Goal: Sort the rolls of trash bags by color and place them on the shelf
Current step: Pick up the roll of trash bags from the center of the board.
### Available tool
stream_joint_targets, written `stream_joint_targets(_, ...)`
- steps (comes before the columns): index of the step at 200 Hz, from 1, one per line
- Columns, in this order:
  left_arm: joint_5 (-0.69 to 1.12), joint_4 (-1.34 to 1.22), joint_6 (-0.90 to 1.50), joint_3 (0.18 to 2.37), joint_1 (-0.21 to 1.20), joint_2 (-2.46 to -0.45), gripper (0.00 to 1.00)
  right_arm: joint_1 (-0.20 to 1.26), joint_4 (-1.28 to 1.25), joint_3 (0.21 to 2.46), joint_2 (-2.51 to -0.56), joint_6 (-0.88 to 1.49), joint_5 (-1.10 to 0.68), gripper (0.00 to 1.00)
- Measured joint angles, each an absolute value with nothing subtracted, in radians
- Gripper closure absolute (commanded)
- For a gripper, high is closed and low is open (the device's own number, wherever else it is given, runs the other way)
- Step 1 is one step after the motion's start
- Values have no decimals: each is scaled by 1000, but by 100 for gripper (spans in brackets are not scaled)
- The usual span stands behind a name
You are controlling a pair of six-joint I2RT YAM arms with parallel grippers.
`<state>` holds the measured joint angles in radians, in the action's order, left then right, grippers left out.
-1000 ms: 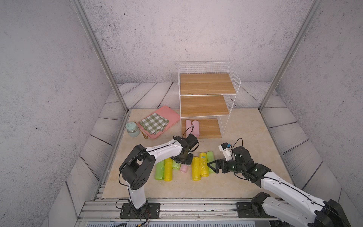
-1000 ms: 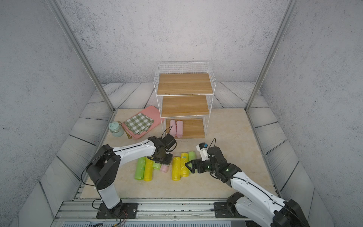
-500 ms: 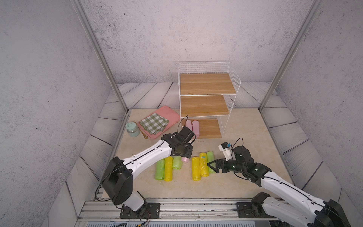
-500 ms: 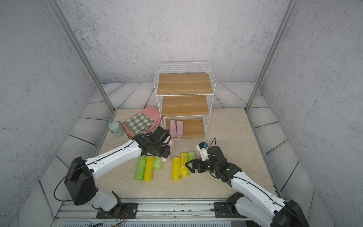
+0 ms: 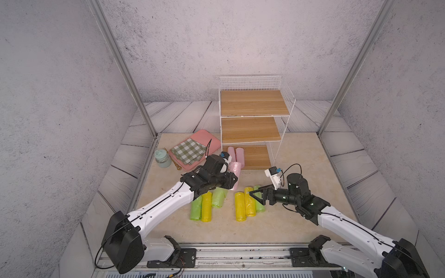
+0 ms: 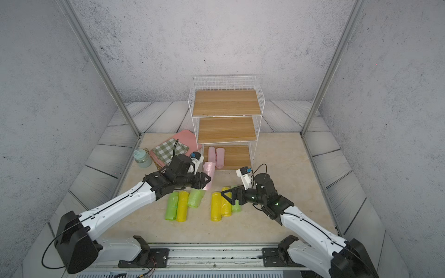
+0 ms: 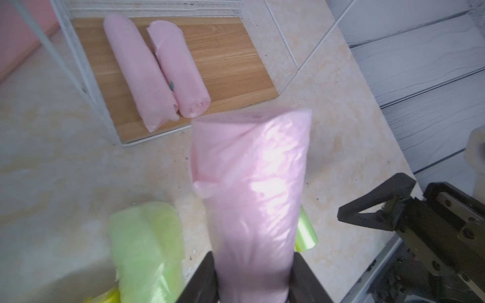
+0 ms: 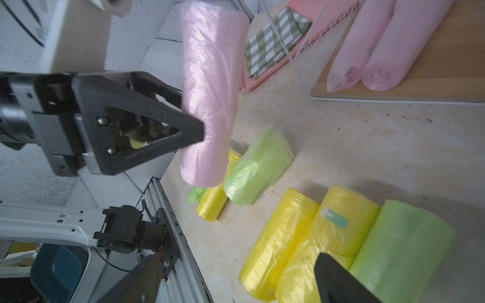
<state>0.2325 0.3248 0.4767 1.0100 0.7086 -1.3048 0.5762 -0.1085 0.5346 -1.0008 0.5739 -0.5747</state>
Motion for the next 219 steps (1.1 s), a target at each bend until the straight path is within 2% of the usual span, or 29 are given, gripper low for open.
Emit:
stream_joint_targets(64,455,107,552,918,621,-1272,100,576,-204,545,-1024,577,-622,9)
stream_joint_targets(153,594,-44,615,898,605,-1270,100,574,-366,560,-1142,646,-684,13)
stream_joint_targets(219,663,-104,641,886,602,-1285,100,574,-472,573,-1200,688,-702,20)
